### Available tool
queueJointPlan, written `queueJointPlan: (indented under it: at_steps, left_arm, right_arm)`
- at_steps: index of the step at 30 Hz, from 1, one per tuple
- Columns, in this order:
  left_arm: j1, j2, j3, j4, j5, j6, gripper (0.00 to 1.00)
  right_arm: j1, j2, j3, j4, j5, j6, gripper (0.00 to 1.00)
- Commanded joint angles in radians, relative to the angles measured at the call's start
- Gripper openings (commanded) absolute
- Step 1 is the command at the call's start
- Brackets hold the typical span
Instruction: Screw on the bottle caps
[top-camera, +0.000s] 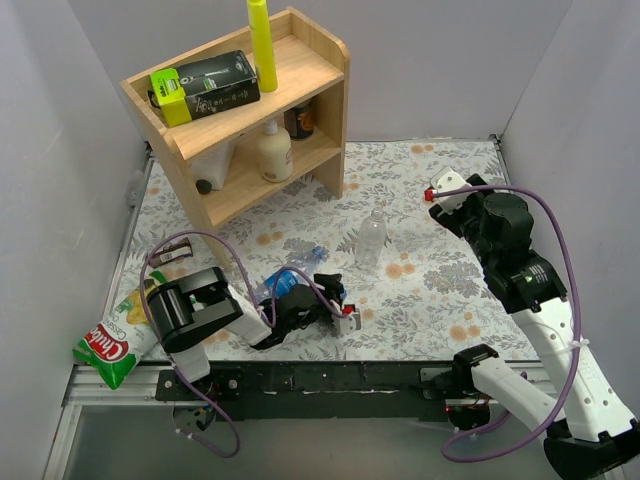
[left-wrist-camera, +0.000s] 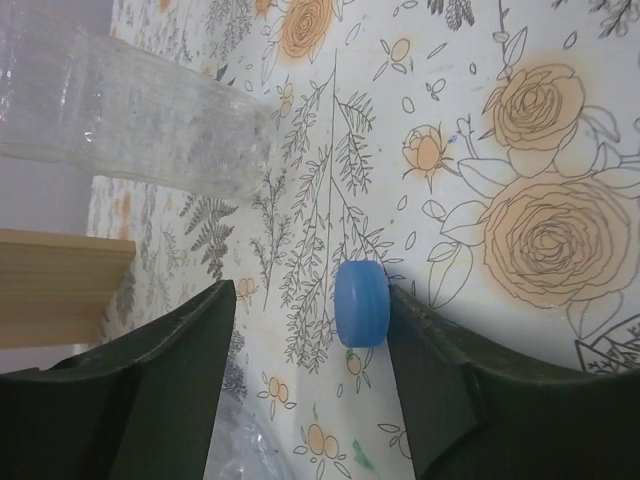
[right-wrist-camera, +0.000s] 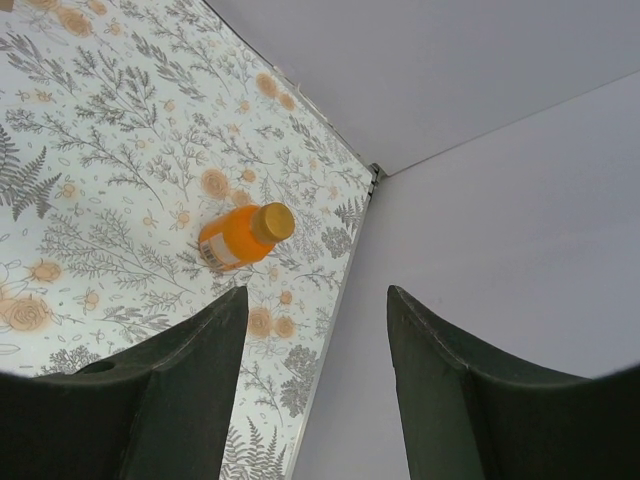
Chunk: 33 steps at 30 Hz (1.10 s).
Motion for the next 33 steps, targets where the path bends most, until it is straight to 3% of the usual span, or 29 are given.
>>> queueJointPlan:
  at_steps: [1, 9, 14, 16, 17, 20, 25, 28, 33]
  left_arm:
    - [-0.015, -0.063, 0.003, -0.263, 0.09, -0.173, 0.66]
    - [-0.013, -0.138, 0.1, -0.584, 0.154, -0.464, 0.74]
    - [0.002, -0.337, 0.106, -0.715, 0.227, -0.577, 0.76]
    - [0.013, -0.414, 0.123, -0.789, 0.191, -0.615, 0.81]
    - [0.017, -0.481, 0.161, -0.826, 0.123, -0.627, 0.92]
    - [0.089, -0.541, 0.312, -1.088, 0.09, -0.643, 0.98]
    - [0.286, -0.5, 0.546, -1.58, 0.124, -0.588, 0.98]
    - [0.359, -0.46, 0.6, -1.727, 0.11, -0.574, 0.98]
    - [0.461, -0.383, 0.643, -1.827, 0.131, -0.627, 0.98]
  right_arm:
    - [-0.01, -0.013, -0.004, 0.038, -0.008, 0.015, 0.64]
    - [-0.025, -0.019, 0.013, 0.025, -0.007, 0.012, 0.64]
    - [-0.036, -0.009, 0.057, 0.003, -0.022, 0.018, 0.64]
    - [-0.036, 0.002, 0.07, 0.001, -0.033, 0.03, 0.64]
    - [-0.036, 0.016, 0.079, -0.003, -0.04, 0.035, 0.64]
    - [-0.036, 0.06, 0.125, -0.017, -0.094, 0.073, 0.64]
    - [-0.036, 0.155, 0.247, -0.052, -0.232, 0.151, 0.66]
    - [-0.036, 0.188, 0.283, -0.022, -0.284, 0.17, 0.7]
    - [-0.036, 0.281, 0.358, -0.002, -0.35, 0.22, 0.71]
